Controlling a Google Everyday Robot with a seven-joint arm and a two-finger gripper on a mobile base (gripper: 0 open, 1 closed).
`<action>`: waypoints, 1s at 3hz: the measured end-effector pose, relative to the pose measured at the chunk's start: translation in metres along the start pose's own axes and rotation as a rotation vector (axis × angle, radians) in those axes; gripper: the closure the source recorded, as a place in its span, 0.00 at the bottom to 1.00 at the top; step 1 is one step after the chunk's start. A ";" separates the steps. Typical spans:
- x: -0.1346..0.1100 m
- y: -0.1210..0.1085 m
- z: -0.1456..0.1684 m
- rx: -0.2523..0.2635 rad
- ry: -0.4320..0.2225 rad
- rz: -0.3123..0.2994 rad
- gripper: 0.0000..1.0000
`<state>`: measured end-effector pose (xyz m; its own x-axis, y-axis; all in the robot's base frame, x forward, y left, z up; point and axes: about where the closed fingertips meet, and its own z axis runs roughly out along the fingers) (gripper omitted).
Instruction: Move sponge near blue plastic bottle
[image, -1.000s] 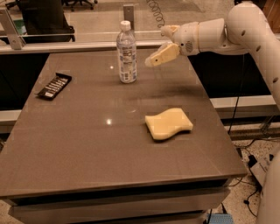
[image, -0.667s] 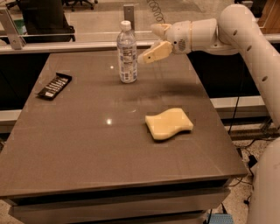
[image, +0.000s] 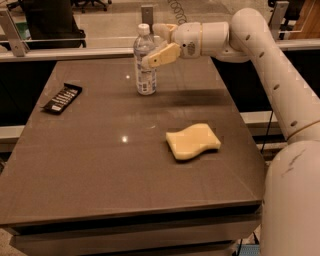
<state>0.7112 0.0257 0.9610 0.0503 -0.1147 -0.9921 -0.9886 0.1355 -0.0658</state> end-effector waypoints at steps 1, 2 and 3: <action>-0.015 0.020 0.018 -0.081 -0.067 0.008 0.00; -0.026 0.050 0.032 -0.173 -0.118 0.034 0.00; -0.033 0.082 0.039 -0.259 -0.151 0.078 0.00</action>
Offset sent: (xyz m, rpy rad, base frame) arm -0.0854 0.0579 0.0254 0.1753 0.0822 0.2912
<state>0.6336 0.0793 0.9843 -0.0255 0.0363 -0.9990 -0.9926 -0.1193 0.0210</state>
